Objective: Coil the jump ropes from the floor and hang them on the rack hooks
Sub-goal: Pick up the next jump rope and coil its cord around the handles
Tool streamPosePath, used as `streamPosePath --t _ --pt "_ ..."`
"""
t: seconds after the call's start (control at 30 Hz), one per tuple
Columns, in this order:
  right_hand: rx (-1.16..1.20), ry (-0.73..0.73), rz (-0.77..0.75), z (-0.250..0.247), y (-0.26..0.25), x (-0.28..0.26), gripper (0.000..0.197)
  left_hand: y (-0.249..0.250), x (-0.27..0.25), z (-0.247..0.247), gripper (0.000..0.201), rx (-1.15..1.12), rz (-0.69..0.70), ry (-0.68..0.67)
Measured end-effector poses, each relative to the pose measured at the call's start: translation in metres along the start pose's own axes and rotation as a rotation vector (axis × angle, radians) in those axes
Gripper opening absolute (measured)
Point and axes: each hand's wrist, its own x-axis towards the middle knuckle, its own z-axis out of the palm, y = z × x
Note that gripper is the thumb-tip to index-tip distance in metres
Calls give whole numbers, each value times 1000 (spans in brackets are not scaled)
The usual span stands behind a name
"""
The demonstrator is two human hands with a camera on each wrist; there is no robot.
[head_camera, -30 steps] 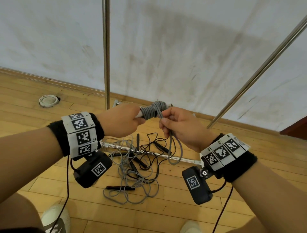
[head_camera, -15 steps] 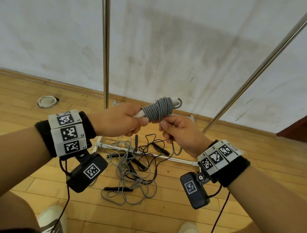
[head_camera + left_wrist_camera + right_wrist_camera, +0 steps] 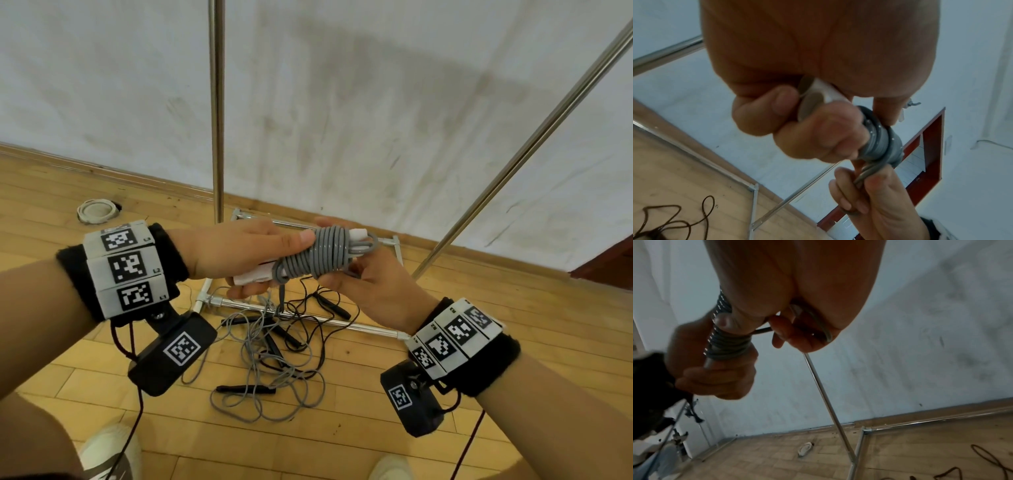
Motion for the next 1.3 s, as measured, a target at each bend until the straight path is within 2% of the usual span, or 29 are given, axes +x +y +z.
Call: streamPosePath --t 0.1,0.17,0.23,0.33,0.37,0.43,0.5,0.57,0.6,0.73,0.8,0.9,1.03,1.13,1.2,1.3 --pt "-103 -22 -56 0 -4 1 33 0 0 0 71 26 -3 -55" --pt "-153 -30 -42 0 -3 1 27 -1 -2 2 73 109 4 -46" --pt "-141 -2 0 -1 -1 1 31 -2 -1 6 65 150 15 52" --pt "-98 42 23 3 -1 2 40 0 6 10 44 185 111 349" --pt "-100 54 38 6 0 2 39 2 7 11 43 171 149 375" --pt "-112 85 61 11 1 3 34 4 8 16 43 125 181 310" --pt "-148 108 77 15 4 3 32 2 7 22 56 197 130 263" --pt "-212 92 65 18 4 4 14 -4 10 26 66 285 111 274" --pt "-238 72 69 18 4 5 5 -5 11 26 64 308 117 299" --pt "-171 -69 124 11 -1 8 2 -4 12 21 41 221 161 373" --pt "-116 -110 121 3 -4 7 9 -5 11 17 29 204 172 359" --pt "-66 -18 135 -9 -10 5 19 -7 11 14 29 252 152 335" --pt "-1 97 140 -17 -12 3 19 -10 14 15 43 281 124 344" --pt "45 186 121 -20 -14 3 21 -12 17 17 45 289 109 382" --pt "85 225 95 -21 -16 3 16 -12 20 18 45 302 112 416" --pt "169 252 54 -22 -17 2 21 -13 22 18 51 231 101 409"
